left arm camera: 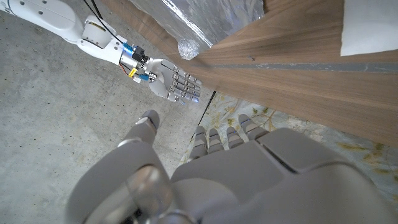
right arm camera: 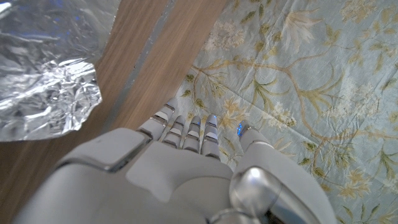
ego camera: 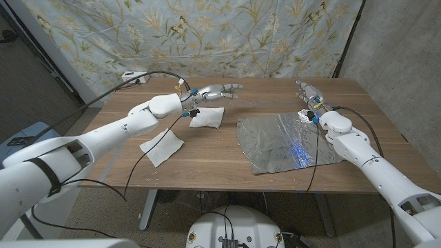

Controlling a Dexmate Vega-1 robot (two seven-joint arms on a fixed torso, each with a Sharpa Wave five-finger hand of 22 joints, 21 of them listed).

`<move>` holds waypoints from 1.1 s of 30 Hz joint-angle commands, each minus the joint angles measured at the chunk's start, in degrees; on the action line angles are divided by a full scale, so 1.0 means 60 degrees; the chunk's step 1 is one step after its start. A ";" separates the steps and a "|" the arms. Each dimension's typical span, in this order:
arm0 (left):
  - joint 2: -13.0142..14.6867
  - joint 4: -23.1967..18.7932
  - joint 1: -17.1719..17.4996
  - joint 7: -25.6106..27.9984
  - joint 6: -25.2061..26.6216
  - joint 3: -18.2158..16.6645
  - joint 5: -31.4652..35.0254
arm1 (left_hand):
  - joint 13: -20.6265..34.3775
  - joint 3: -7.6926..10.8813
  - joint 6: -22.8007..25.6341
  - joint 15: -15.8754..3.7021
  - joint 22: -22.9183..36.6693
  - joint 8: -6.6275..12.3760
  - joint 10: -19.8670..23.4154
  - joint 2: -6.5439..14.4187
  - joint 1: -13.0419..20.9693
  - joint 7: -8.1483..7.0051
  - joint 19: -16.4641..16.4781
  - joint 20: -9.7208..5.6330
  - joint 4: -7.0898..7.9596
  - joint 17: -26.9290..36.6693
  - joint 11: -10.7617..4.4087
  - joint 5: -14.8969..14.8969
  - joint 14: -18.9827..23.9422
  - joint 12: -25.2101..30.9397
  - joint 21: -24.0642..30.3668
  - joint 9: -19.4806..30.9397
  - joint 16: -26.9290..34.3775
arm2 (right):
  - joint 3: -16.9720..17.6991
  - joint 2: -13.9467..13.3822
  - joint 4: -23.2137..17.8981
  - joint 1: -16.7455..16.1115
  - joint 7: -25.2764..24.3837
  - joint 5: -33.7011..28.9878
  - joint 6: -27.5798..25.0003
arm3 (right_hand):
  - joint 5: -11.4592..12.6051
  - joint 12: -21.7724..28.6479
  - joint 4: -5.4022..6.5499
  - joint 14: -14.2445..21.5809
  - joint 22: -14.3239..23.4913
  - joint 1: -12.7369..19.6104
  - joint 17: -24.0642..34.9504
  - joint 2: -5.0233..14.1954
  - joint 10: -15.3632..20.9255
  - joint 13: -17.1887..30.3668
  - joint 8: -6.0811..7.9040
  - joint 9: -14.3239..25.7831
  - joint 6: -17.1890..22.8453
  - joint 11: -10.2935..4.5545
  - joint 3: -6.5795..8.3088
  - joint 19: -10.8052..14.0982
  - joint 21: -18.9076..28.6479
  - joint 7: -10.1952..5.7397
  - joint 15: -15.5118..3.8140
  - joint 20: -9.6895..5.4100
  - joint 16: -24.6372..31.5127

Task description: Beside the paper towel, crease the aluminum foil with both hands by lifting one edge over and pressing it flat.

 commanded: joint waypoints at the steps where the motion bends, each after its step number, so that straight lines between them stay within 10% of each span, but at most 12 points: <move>1: 0.0325 -0.0325 -0.0435 -0.0004 -0.0043 0.0781 0.0393 | 0.0038 -0.0133 0.0206 -0.0149 0.0019 0.0067 0.0169 -0.0025 -0.0213 -0.0118 0.0067 0.0020 0.0074 0.0029 -0.0051 -0.0060 0.0127 0.0109 0.0001 0.0031 0.0108 | 0.0038 -0.0015 -0.0010 0.0003 -0.0222 -0.0021 -0.0099 | -0.0034 0.0042 -0.0059 -0.0049 0.0030 0.0089 0.0015 -0.0046 0.0054 0.0016 0.0023 0.0025 0.0066 0.0105 0.0006 -0.0039 0.0000 0.0105 -0.0301 -0.0665 0.0033; 26: 0.0688 -0.0411 -0.1434 0.1020 -0.0317 0.2074 0.2252 | 0.0033 -0.0118 0.1153 -0.0269 0.0018 0.0152 0.0486 0.0179 -0.0289 -0.0691 0.0027 -0.0099 0.0032 -0.0010 -0.0185 -0.0014 0.0090 0.0110 -0.0075 0.0039 -0.0043 | 0.0246 -0.0096 -0.0184 -0.0190 -0.0653 0.0030 -0.0151 | -0.0041 0.0060 -0.0088 -0.0043 0.0030 0.0110 0.0014 -0.0042 0.0079 0.0019 0.0059 0.0027 0.0189 0.0166 0.0025 -0.0101 -0.0003 0.0116 -0.0257 -0.0647 0.0048; 33: 0.0692 -0.0467 -0.1757 0.1540 -0.0397 0.2426 0.2846 | 0.0019 -0.0128 0.1306 -0.0232 0.0029 0.0083 0.0683 0.0229 -0.0376 -0.0886 -0.0306 -0.0100 0.0119 0.0004 -0.0642 -0.0015 -0.0237 0.0139 -0.0179 0.0039 -0.0061 | 0.0288 -0.0058 -0.0126 -0.0226 -0.0721 0.0063 -0.0102 | -0.0044 0.0065 -0.0089 -0.0033 0.0029 0.0107 0.0016 -0.0046 0.0089 0.0020 0.0060 0.0028 0.0202 0.0154 0.0023 -0.0103 0.0001 0.0109 -0.0253 -0.0641 0.0056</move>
